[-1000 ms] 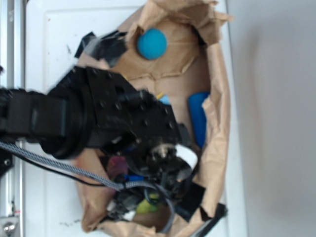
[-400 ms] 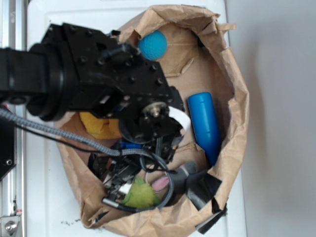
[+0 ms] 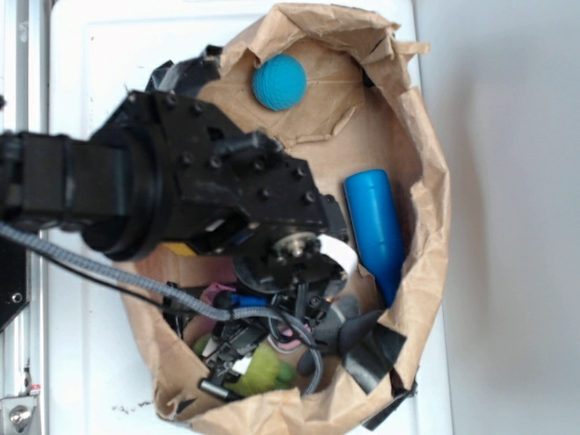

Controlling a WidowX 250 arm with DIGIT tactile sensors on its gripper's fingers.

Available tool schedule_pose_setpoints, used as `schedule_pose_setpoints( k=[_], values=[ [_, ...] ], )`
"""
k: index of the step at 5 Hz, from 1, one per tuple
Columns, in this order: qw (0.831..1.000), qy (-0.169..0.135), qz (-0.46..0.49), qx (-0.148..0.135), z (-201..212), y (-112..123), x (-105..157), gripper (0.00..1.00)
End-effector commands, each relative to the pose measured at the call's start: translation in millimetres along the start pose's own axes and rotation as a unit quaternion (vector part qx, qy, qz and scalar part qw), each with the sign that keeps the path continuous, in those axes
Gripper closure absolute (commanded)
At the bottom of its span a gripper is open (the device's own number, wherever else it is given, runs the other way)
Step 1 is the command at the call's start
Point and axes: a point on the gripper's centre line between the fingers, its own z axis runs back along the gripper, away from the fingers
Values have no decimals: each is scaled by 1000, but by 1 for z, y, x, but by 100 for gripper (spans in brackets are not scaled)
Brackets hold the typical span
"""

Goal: Grab the green animal.

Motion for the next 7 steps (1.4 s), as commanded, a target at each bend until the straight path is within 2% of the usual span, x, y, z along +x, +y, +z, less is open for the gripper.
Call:
schedule_pose_setpoints(
  k=[1, 2, 3, 5, 6, 7],
  values=[
    [997, -11, -33, -61, 21, -28, -7, 0],
    [997, -19, -28, -67, 25, -27, -6, 0],
    [997, -11, -30, -69, 15, -34, -2, 0],
    [994, 0, -38, -103, 11, -43, -2, 0],
    [992, -6, -37, -119, 0, -49, 0, 0],
    [996, -3, -38, -86, -22, -55, 6, 0]
  ],
)
